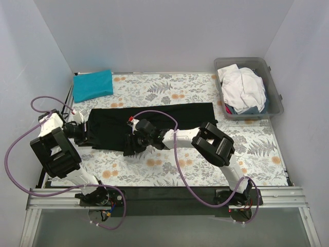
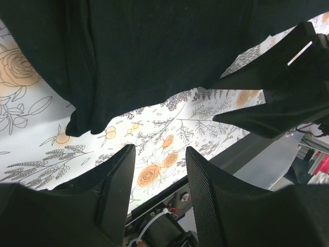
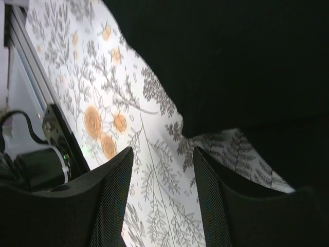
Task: Fold and stack the t-shirts
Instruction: Fold the tshirt
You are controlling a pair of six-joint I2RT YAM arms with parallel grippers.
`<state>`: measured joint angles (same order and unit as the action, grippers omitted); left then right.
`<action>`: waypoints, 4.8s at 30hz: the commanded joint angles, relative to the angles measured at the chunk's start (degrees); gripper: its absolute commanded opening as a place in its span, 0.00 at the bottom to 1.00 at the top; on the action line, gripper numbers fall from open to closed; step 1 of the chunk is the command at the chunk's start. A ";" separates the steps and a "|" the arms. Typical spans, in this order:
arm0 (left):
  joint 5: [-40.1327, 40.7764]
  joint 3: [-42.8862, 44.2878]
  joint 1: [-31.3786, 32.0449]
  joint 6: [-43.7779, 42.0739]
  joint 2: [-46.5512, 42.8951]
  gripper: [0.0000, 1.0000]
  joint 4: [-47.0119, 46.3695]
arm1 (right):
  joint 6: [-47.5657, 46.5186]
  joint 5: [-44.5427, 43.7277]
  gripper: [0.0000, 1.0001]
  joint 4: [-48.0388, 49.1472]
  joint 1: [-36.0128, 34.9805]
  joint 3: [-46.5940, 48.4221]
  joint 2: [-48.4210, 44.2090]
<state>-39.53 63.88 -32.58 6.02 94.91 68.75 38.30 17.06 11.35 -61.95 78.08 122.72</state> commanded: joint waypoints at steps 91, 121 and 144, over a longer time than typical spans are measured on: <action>1.56 0.37 -1.26 -0.57 -1.49 0.38 -0.64 | 2.03 2.71 0.01 4.73 3.07 11.13 2.00; 6.56 0.20 4.54 7.87 2.03 0.46 -7.23 | 4.06 7.20 0.01 6.84 6.67 14.91 2.97; 7.89 0.10 4.72 10.50 3.09 0.32 -8.72 | 4.76 8.25 0.01 8.33 6.67 14.46 3.14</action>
<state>-29.52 61.67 -27.94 15.92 98.70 61.01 42.96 24.43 15.86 -55.16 92.47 127.76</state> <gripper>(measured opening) 0.351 0.023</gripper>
